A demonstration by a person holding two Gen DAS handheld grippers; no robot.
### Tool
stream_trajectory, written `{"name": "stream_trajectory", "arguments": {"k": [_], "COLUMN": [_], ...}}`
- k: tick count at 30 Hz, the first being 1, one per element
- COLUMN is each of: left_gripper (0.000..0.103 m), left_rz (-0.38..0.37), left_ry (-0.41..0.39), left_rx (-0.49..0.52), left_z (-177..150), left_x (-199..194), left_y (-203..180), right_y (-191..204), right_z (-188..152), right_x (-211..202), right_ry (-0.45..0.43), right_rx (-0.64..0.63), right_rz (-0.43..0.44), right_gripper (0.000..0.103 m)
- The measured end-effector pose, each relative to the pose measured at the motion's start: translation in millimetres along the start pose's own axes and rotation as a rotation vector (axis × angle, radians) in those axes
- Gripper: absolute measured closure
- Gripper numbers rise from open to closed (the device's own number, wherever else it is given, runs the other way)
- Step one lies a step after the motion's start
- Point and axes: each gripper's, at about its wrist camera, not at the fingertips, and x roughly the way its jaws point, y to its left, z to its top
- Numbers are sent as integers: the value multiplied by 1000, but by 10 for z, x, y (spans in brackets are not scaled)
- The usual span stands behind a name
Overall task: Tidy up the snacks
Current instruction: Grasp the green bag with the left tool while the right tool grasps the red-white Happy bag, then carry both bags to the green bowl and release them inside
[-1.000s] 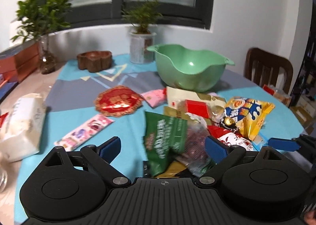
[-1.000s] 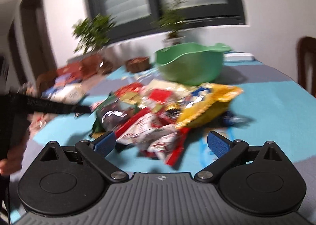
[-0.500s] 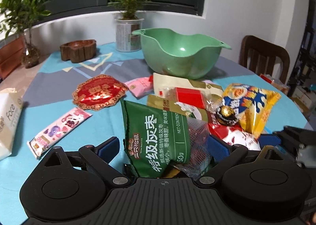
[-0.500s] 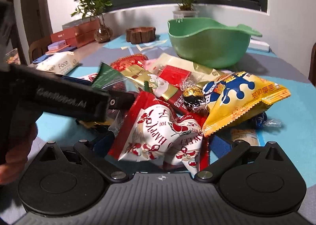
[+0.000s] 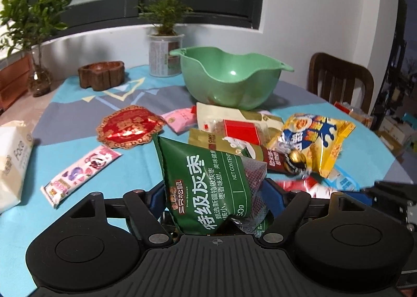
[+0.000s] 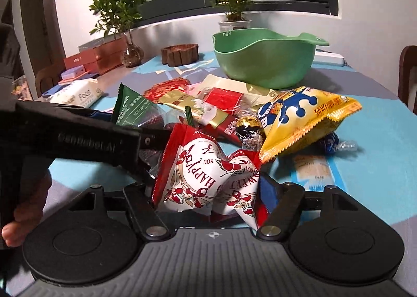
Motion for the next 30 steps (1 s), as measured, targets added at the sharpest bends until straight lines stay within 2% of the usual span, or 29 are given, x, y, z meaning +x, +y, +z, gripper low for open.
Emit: {"name": "stream_trajectory", "arguments": {"k": [3, 15, 22, 30], "left_gripper": [0, 0, 0, 0], "left_rz": [1, -4, 9, 7], "left_ry": [-23, -64, -96, -109], "left_rx": [-14, -34, -9, -11], "left_z": [10, 130, 422, 994], "left_x": [-90, -402, -483, -239], "left_y": [30, 82, 49, 4], "right_y": [38, 128, 102, -98], "right_z": [-38, -58, 181, 702], "right_x": [-109, -410, -539, -476], "right_ry": [-19, -74, -138, -220], "right_rx": [-4, -42, -67, -88], "right_rz": [17, 32, 44, 21], "right_gripper": [33, 34, 34, 34]}}
